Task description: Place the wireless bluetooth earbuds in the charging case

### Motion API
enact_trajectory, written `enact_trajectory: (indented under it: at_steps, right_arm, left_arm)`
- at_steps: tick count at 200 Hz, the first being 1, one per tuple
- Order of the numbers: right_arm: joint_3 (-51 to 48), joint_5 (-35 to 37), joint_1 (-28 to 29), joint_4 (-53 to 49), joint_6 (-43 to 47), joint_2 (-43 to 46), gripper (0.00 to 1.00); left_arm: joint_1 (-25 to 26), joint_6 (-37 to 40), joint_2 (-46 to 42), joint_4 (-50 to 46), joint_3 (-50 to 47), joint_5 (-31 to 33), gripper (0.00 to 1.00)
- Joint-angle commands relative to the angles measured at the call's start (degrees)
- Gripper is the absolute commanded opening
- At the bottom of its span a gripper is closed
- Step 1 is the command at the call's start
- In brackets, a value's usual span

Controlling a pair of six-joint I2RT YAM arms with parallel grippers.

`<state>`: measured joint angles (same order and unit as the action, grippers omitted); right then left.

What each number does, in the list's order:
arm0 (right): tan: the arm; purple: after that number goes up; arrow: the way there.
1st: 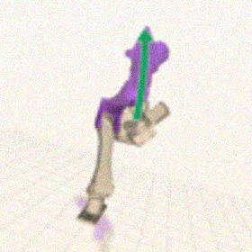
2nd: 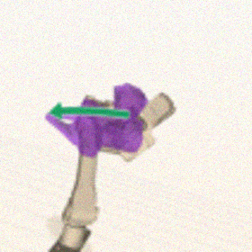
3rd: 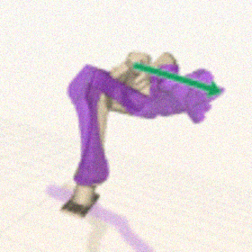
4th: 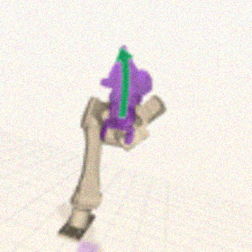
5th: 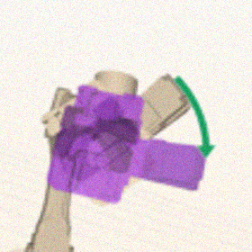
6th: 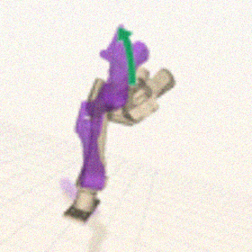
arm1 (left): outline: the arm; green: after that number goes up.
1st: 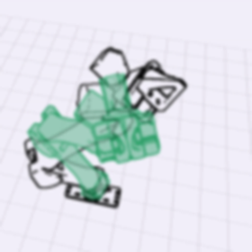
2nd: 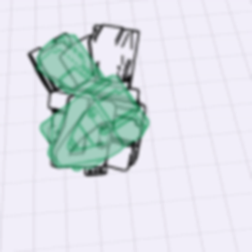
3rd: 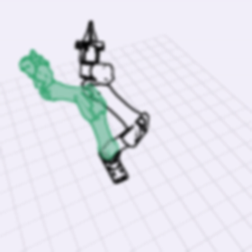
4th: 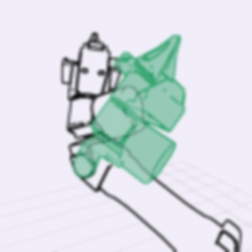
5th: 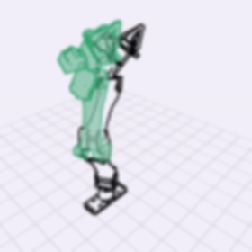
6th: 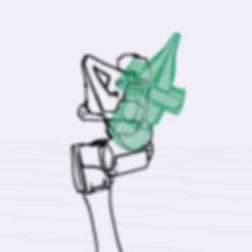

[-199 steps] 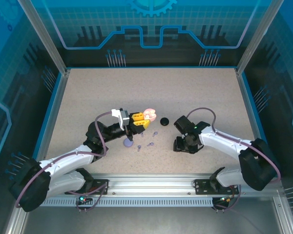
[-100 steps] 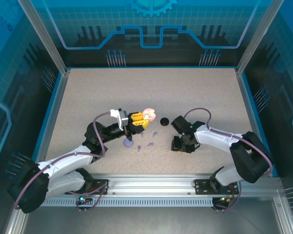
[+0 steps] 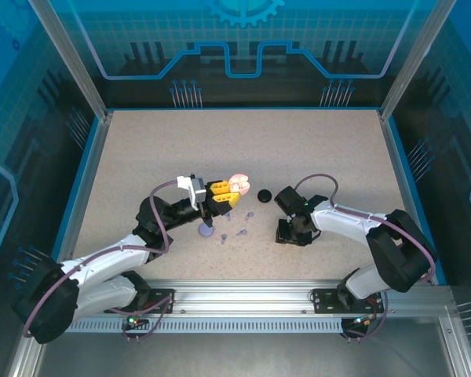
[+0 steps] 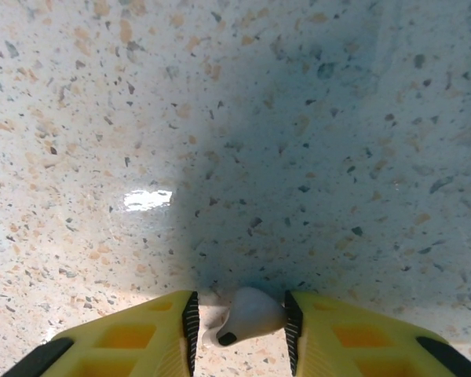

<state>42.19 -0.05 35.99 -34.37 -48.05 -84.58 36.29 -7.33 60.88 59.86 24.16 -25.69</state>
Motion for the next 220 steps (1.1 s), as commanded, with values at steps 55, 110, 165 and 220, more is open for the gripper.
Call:
enact_trajectory:
  at_steps: [55,110,165,220]
  right_arm:
    - [-0.3,-0.5,0.4,1.3,0.5,0.0,0.28]
    - [-0.2,-0.1,0.4,1.5,1.9,2.3,0.25]
    - [1.1,1.3,0.4,-0.4,3.4,5.7,0.24]
    - [7.7,6.4,0.4,-5.2,6.7,19.6,0.24]
  left_arm:
    - [0.4,1.0,-1.1,1.1,-0.7,0.8,0.17]
    - [0.4,0.9,-1.2,1.1,-0.7,0.7,0.17]
    - [0.4,0.9,-1.0,1.0,-0.6,0.8,0.17]
    - [0.4,1.1,0.9,1.5,0.1,0.9,0.17]
